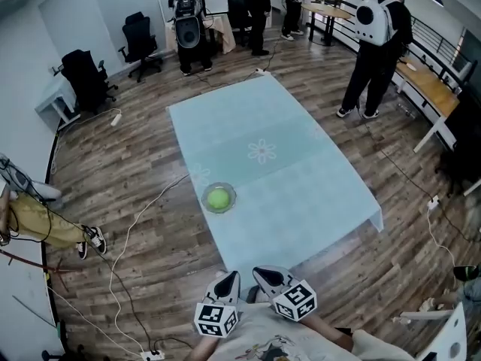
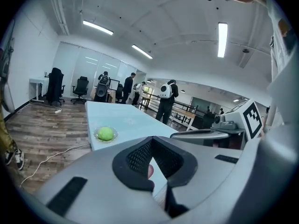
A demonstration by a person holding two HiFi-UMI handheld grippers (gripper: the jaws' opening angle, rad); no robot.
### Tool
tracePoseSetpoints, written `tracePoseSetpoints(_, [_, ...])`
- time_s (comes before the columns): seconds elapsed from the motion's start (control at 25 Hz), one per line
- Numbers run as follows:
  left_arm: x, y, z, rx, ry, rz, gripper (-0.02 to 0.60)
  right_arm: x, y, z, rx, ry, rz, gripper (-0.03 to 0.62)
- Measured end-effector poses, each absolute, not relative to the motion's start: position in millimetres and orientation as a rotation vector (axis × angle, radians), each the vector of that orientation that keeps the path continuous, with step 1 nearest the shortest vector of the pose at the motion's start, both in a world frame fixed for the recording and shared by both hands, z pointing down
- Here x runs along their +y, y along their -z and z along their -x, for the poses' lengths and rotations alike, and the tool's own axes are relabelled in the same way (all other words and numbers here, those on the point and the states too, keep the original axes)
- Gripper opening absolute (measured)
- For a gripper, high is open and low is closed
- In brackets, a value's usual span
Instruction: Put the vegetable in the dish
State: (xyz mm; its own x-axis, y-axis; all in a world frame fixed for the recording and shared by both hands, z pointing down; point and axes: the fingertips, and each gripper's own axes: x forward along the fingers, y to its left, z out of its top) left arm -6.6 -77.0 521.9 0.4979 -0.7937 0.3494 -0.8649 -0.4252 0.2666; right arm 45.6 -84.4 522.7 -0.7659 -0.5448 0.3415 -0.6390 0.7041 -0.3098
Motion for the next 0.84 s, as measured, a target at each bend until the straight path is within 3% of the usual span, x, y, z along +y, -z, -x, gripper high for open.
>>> tracePoseSetpoints(0.52, [-81, -532, -3, -1.341, -0.275, -2.325, 0.005, -96, -538, -74, -2.624, -0.772, -1.112, 0.020])
tracePoseSetpoints(0.84, [-77, -543, 6, -1.352, -0.274, -2.242, 0.005, -90, -547, -55, -2.611, -0.789, -1.015, 0.020])
